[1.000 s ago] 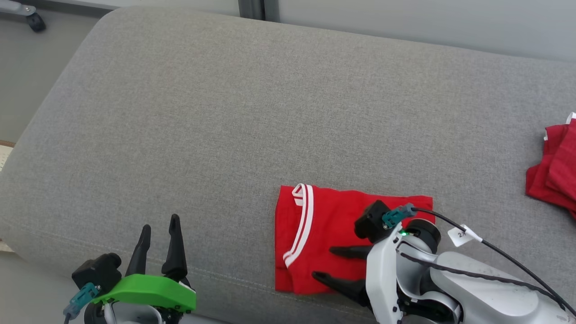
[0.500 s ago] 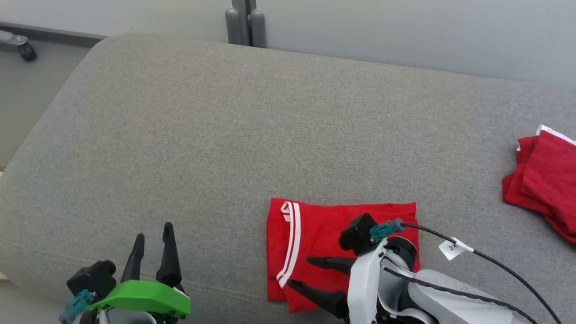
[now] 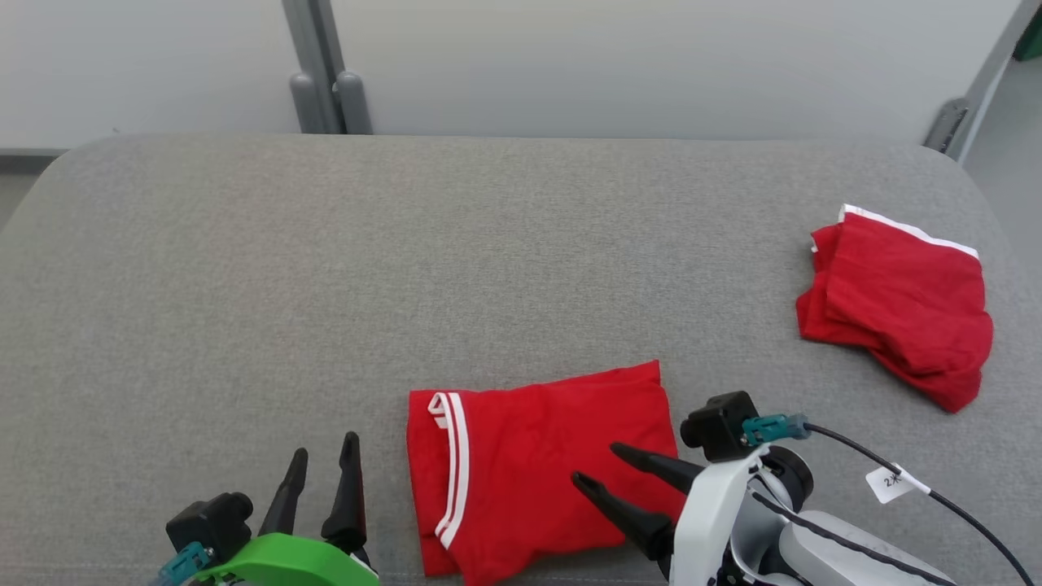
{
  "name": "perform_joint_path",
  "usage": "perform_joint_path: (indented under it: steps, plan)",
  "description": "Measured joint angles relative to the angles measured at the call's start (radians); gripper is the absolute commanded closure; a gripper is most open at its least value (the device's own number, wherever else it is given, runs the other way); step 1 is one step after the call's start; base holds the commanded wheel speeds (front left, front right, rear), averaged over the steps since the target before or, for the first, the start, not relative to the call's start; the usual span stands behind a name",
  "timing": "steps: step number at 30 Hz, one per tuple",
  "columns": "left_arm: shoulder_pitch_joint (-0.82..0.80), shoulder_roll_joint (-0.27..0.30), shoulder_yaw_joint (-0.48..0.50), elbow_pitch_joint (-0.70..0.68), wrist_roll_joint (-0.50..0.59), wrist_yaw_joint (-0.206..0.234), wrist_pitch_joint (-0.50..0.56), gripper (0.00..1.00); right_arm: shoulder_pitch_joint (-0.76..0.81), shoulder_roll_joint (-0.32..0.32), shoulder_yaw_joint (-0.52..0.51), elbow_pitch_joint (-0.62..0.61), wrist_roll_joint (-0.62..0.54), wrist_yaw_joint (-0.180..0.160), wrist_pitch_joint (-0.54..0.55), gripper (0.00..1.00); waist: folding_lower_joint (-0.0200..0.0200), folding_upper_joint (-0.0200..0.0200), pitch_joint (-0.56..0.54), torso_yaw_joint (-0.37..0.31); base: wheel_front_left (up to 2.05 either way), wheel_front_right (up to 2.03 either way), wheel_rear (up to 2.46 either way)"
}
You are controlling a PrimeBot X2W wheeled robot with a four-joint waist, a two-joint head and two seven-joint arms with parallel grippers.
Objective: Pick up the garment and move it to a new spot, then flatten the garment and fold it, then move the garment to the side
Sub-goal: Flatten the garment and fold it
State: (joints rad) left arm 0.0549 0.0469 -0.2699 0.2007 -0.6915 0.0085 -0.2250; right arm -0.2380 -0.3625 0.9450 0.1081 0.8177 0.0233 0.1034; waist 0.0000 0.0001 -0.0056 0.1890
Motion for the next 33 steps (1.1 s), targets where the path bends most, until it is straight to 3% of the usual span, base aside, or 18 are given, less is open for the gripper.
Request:
perform_joint_path:
  steps: [16,33]
  plan:
    - [0.014,0.001,-0.095,-0.006,-0.045,-0.026,0.112,0.00,0.103,-0.046,-0.057,0.000,0.005,-0.056,-0.096,0.00,0.0000,0.0000,-0.013,-0.200,0.00,0.00,0.00]
    - [0.011,0.012,-0.077,0.079,-0.043,-0.008,0.155,0.00,0.124,-0.064,-0.067,-0.020,0.014,-0.069,-0.122,0.00,0.0000,0.0000,-0.001,-0.221,0.00,0.00,0.00]
